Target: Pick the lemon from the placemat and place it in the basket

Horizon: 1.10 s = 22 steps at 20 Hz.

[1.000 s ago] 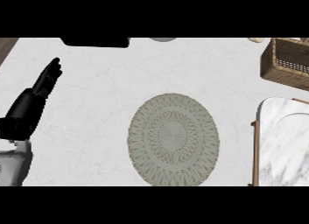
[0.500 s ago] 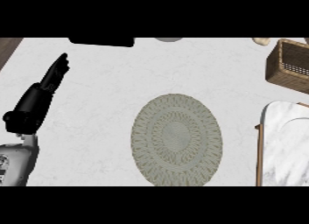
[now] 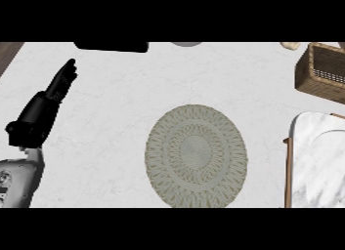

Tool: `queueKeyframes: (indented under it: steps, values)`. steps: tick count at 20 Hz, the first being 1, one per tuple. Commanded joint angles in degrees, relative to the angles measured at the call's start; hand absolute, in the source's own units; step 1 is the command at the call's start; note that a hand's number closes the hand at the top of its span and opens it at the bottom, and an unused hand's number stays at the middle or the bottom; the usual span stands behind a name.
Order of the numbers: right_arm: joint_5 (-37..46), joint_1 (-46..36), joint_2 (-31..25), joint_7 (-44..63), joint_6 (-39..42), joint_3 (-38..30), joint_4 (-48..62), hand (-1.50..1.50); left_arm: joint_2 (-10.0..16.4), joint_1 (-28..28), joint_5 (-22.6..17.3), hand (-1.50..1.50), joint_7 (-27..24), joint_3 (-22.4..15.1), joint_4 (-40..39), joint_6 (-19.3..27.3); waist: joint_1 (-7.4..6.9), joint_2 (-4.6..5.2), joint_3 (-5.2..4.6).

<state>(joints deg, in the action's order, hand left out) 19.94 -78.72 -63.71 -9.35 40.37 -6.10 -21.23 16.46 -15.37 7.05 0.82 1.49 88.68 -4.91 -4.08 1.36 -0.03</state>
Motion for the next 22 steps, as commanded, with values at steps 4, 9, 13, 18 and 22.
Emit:
queueKeyframes:
  steps: [4, 9, 13, 18, 22]
  values:
    - [8.6, -0.9, 0.8, -0.8, -0.3, 7.0, 0.5, 1.5, 0.8, 1.4, -1.0, 0.0, -0.7, 0.8, 2.1, -1.2, -0.08, -0.09, 0.07]
    - [15.4, 0.3, 3.0, -3.9, -5.1, 12.4, -0.1, 1.5, 0.6, -0.1, -0.7, 0.0, 0.0, 1.5, -0.1, -0.7, 0.58, -0.02, 0.08]
    - [19.0, 0.2, -0.3, -10.7, -1.9, 15.3, 1.6, 1.5, 1.5, 1.7, -1.5, 0.0, -1.2, 2.6, 1.3, -1.4, 0.13, -0.11, 0.1]
    - [18.2, -3.3, 0.3, -13.0, 3.7, 13.4, 6.4, -1.5, 0.9, 1.0, -0.8, 0.0, -2.1, 2.4, -1.3, -1.2, 0.91, -0.19, 0.06]
    - [15.9, -4.1, 5.4, -10.2, -0.2, 10.2, 9.6, -1.5, 0.8, -0.4, -0.7, 0.0, -1.9, 2.7, -2.5, -1.2, 0.93, -0.06, 0.08]
